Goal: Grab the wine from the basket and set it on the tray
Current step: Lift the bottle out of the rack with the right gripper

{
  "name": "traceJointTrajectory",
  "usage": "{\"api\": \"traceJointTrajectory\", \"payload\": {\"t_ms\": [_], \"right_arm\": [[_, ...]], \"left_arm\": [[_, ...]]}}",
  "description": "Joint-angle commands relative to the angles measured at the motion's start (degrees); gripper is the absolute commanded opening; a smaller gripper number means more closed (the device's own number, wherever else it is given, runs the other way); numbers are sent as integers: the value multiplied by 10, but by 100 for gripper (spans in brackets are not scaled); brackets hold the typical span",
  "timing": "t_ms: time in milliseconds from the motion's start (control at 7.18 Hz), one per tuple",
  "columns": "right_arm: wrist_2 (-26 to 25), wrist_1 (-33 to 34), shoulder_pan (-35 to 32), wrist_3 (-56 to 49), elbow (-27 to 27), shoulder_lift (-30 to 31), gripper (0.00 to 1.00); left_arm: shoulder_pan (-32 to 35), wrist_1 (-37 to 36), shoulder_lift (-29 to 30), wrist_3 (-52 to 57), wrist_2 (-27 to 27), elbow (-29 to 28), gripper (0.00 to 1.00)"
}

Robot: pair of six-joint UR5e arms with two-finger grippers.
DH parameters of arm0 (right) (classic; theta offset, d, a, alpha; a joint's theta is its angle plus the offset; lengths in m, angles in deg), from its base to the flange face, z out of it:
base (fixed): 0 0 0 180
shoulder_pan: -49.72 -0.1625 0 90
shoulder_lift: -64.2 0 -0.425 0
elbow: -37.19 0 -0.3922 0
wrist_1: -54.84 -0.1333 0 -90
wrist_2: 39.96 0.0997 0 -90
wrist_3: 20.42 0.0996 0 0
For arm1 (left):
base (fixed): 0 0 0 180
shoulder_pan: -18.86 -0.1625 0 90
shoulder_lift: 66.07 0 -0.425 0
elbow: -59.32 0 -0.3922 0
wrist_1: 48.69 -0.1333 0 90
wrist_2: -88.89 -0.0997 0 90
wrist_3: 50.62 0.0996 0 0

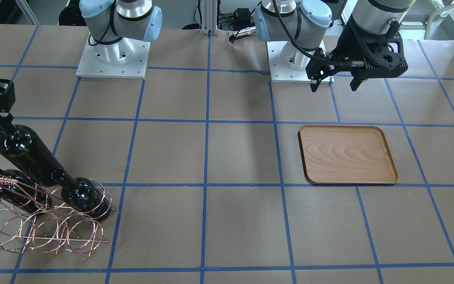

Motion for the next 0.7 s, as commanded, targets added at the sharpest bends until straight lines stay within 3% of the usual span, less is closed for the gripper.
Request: {"api": "traceJointTrajectory", "payload": {"t_ms": [0, 278, 557], "right_arm": [[-4, -76, -3, 21, 14, 50, 32], [1, -107, -58, 105, 11, 66, 30], [4, -102, -167, 266, -10, 61, 30]], "left_arm": [[-1, 1, 0, 0, 0, 1, 100], [-3, 0, 0, 0, 0, 2, 100], [-3, 0, 0, 0, -1, 2, 100]]}}
